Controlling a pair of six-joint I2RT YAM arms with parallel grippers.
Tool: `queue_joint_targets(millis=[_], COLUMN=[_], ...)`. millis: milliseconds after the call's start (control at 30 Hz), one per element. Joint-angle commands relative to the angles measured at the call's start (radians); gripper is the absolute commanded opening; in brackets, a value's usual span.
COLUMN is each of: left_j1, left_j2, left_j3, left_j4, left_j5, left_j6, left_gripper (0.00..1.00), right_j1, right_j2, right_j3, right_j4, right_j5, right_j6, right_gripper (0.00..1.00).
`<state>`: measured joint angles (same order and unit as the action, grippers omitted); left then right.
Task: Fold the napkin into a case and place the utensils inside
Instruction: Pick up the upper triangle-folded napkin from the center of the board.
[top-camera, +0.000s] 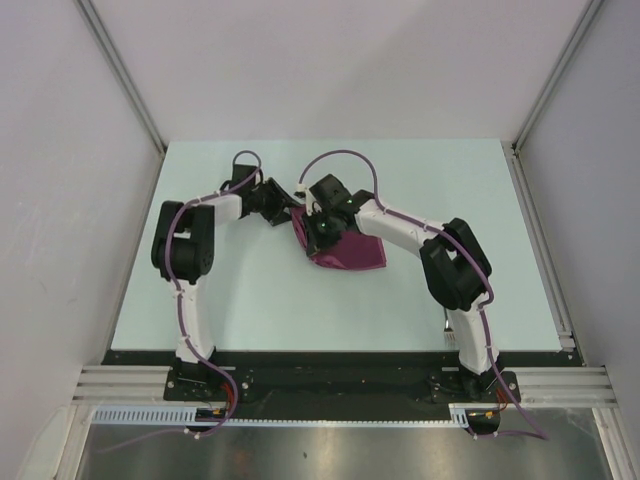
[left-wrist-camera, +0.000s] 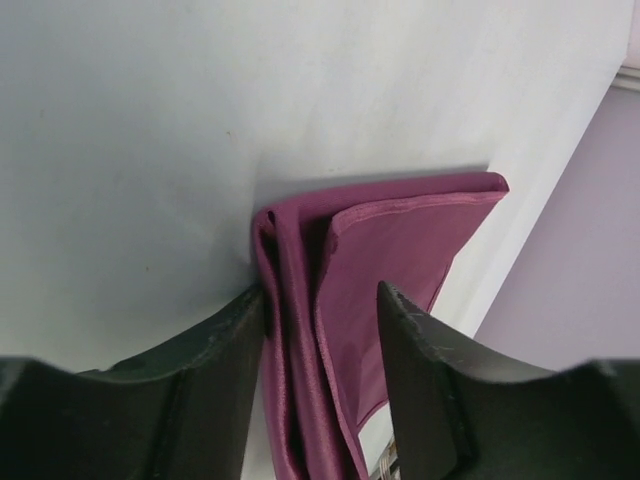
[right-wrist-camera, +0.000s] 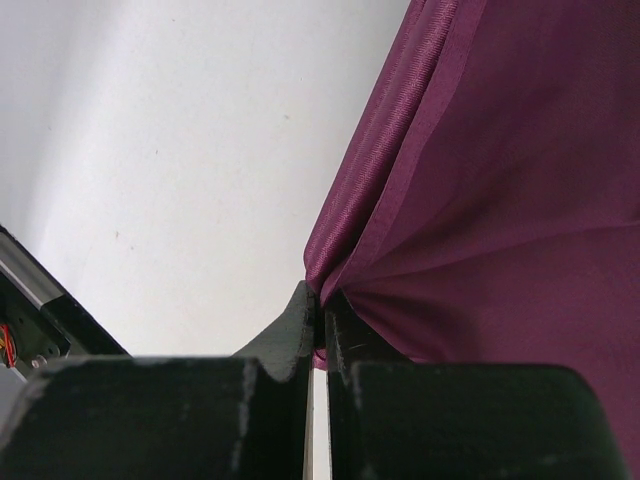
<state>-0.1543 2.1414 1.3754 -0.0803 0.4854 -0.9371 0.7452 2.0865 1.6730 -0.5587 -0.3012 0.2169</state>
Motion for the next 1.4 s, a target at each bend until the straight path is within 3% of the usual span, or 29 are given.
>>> queue_joint_targets(millis=[0, 233, 367, 733, 967, 1200, 1367], left_j1=[-0.005, -0.004, -0.001, 0.055, 0.224, 0.419, 0.489], left_j2=[0.048, 0.063, 0.037, -0.240, -0.572, -0.909, -1.038], left_j3=[0.014, 0.028, 0.040, -0.082, -0.331, -0.306, -0.202], left_j4=[-0.039, -0.024, -0.013, -0.090, -0.032, -0.205, -0.342], left_j5=[-0.030, -0.016, -0.013, -0.011, 0.016, -0.011, -0.057], left_j6=[0.017, 0.020, 0.029, 0.066, 0.038, 0.124, 0.198], left_gripper=[0.51, 0.26, 0.01, 0.00, 0.00, 0.00, 0.00], right_j1=[-0.010, -0.010, -0.006, 0.123, 0.282, 0.436, 0.491], right_j2=[-0.052, -0.068, -0.075, -0.121, -0.082, 0.017, -0.002], right_j3=[0.010, -0.004, -0.009, -0.001, 0.135, 0.372, 0.332], right_j4=[0.029, 0.033, 0.031, 0.016, 0.037, 0.074, 0.334], right_j5=[-0.026, -0.024, -0.024, -0.018, -0.073, -0.167, -0.294], right_j6=[0.012, 0.010, 0.006, 0.033, 0.099, 0.180, 0.330], right_gripper=[0.00, 0.00, 0.00, 0.00, 0.00, 0.00, 0.00])
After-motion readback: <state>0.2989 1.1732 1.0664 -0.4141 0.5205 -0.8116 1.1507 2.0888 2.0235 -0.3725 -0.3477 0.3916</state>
